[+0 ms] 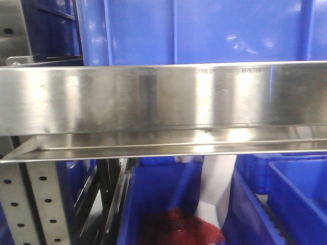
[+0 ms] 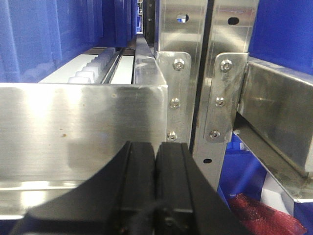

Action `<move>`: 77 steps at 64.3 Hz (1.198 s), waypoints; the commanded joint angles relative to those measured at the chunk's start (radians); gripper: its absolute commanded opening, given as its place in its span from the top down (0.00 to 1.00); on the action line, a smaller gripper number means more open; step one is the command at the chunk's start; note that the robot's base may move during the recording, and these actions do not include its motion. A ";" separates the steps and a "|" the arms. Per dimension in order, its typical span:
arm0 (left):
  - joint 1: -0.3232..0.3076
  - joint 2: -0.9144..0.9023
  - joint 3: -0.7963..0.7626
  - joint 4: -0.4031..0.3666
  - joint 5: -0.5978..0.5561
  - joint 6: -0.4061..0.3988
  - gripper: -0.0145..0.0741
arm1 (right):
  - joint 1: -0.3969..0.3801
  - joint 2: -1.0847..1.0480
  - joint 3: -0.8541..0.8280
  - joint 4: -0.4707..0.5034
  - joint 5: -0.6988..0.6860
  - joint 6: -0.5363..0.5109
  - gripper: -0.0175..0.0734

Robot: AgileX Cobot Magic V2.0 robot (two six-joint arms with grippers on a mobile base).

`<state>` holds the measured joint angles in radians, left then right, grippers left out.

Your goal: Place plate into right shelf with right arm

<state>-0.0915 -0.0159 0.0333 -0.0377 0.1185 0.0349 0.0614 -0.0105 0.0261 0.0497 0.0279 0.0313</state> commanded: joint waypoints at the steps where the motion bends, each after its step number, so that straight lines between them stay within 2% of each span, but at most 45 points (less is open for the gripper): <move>1: 0.001 -0.005 0.008 -0.004 -0.086 -0.003 0.89 | -0.015 -0.014 -0.004 0.006 -0.080 -0.015 0.75; 77: 0.001 -0.005 0.008 -0.004 -0.086 -0.003 0.89 | -0.016 -0.014 -0.004 0.006 -0.084 -0.014 0.75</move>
<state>-0.0915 -0.0159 0.0333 -0.0377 0.1185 0.0349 0.0526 -0.0105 0.0261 0.0548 0.0279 0.0250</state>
